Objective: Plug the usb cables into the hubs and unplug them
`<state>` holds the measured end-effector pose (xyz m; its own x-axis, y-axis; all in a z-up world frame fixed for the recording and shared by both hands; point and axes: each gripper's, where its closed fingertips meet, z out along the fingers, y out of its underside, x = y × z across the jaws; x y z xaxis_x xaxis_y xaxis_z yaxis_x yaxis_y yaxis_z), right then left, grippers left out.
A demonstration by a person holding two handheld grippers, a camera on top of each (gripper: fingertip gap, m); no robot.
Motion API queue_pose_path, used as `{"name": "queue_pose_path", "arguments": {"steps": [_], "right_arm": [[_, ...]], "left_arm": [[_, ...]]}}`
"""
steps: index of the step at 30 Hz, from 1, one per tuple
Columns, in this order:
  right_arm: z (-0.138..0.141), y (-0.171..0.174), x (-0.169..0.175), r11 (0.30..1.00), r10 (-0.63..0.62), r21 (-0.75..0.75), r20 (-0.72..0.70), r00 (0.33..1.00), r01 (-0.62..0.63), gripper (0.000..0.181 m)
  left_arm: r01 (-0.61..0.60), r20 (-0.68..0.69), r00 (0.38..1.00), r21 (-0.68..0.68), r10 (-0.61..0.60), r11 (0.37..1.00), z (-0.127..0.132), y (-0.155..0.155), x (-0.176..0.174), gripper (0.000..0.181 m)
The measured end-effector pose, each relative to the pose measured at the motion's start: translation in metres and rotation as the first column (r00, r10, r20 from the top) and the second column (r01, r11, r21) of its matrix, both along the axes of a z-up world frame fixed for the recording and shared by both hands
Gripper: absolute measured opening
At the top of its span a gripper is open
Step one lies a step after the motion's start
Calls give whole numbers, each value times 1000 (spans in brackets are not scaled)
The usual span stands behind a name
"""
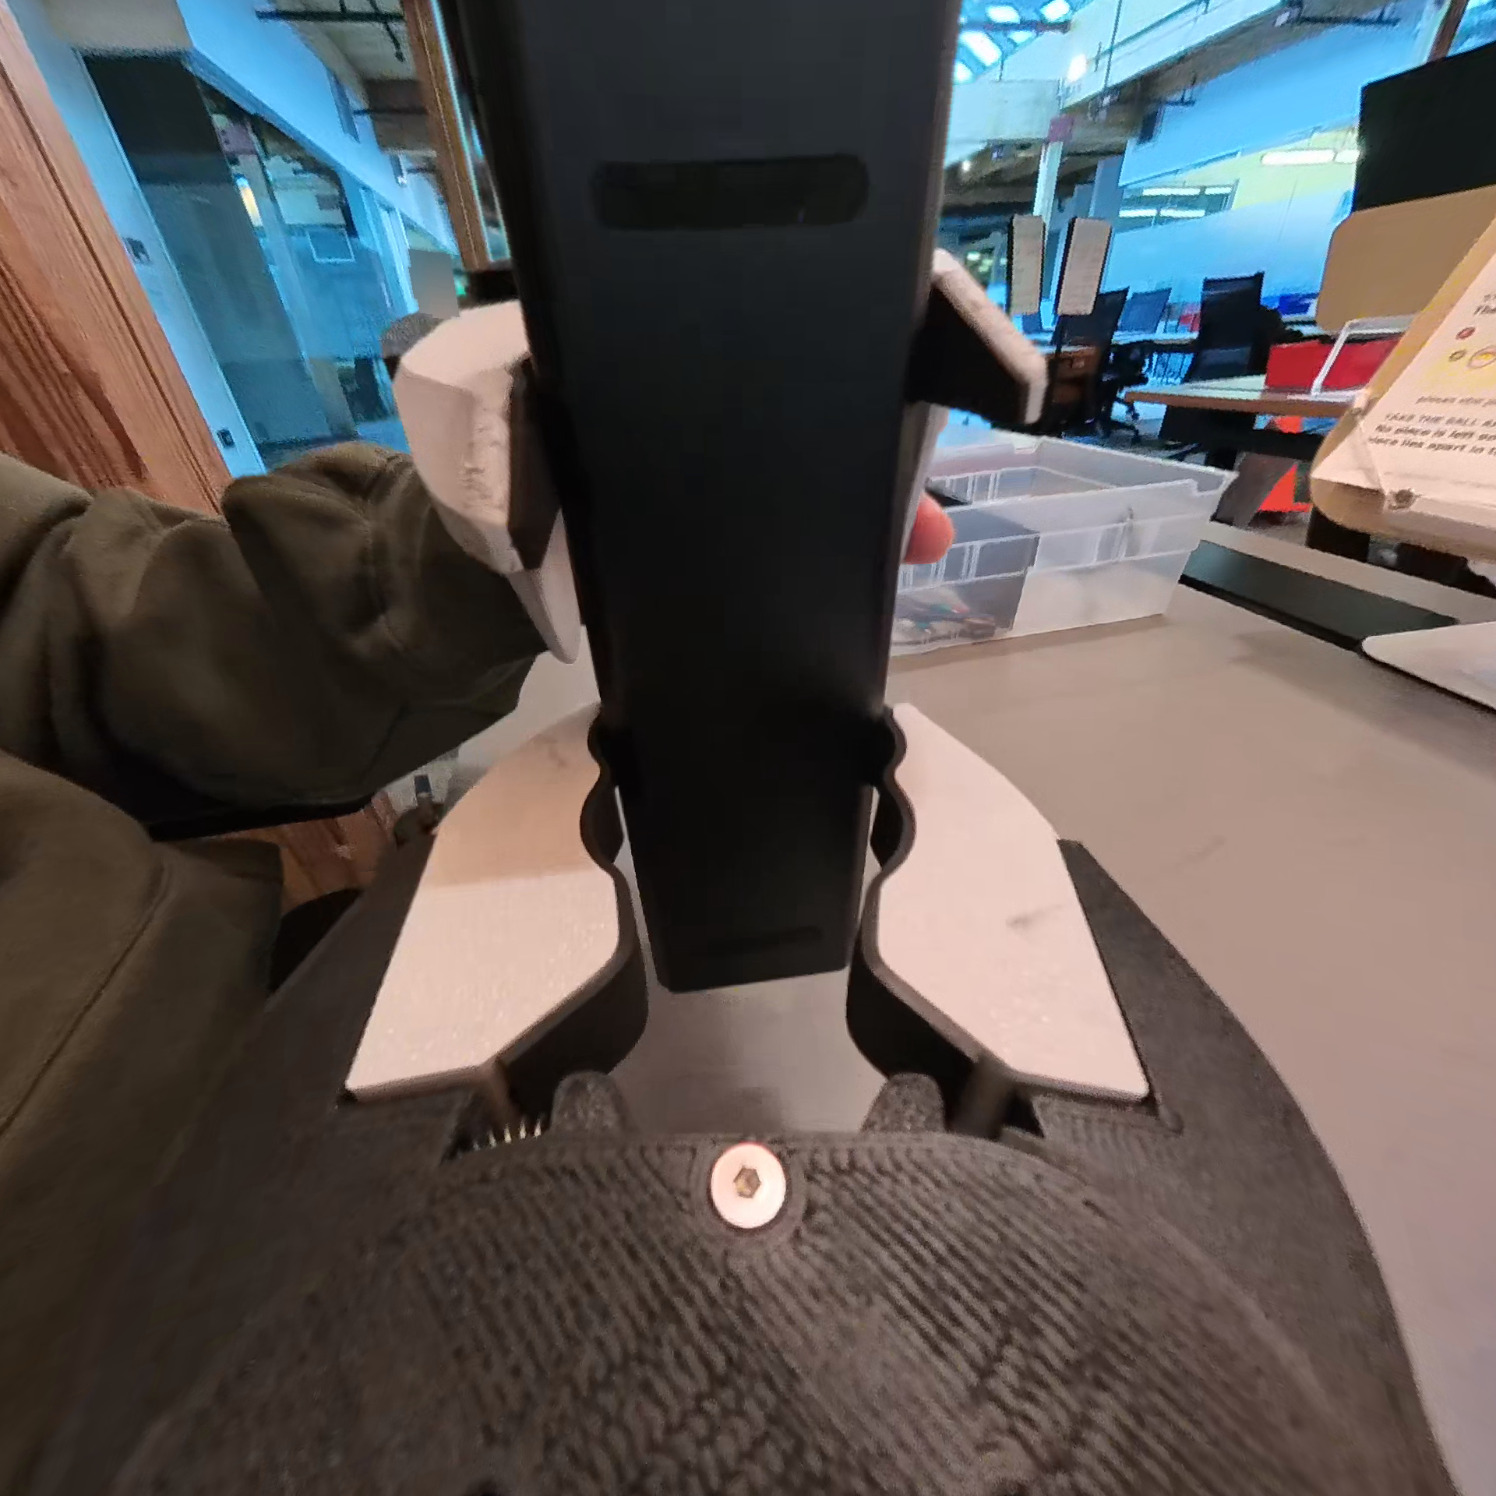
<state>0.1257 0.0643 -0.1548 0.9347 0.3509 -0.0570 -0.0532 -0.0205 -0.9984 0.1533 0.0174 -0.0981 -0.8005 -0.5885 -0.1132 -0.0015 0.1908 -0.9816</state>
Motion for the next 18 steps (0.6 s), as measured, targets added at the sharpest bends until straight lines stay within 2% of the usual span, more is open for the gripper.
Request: {"name": "queue_pose_path", "arguments": {"steps": [3,6,10,13,16,18], "right_arm": [[-7,5,-5,1000,-4,-9,-31,1000,4,61],[-19,7,1,1000,-26,-18,-22,999,25,61],[-13,4,9,999,-25,32,-79,997,27,61],[-11,0,19,997,-54,48,-88,995,59,61],[-9,-3,26,994,-73,71,-105,992,81,61],[-6,-5,29,993,-71,87,-121,990,81,61]], "left_arm": [[22,-23,999,-19,-23,1000,-7,3,-2,62],[-34,-59,998,-65,30,997,-10,7,-1,65],[-118,-16,993,-94,117,989,-4,20,-3,75],[-174,14,984,-134,177,976,12,37,-14,75],[-289,18,956,-106,292,952,26,75,-30,63],[-405,-27,914,17,405,914,21,116,-42,62]]}}
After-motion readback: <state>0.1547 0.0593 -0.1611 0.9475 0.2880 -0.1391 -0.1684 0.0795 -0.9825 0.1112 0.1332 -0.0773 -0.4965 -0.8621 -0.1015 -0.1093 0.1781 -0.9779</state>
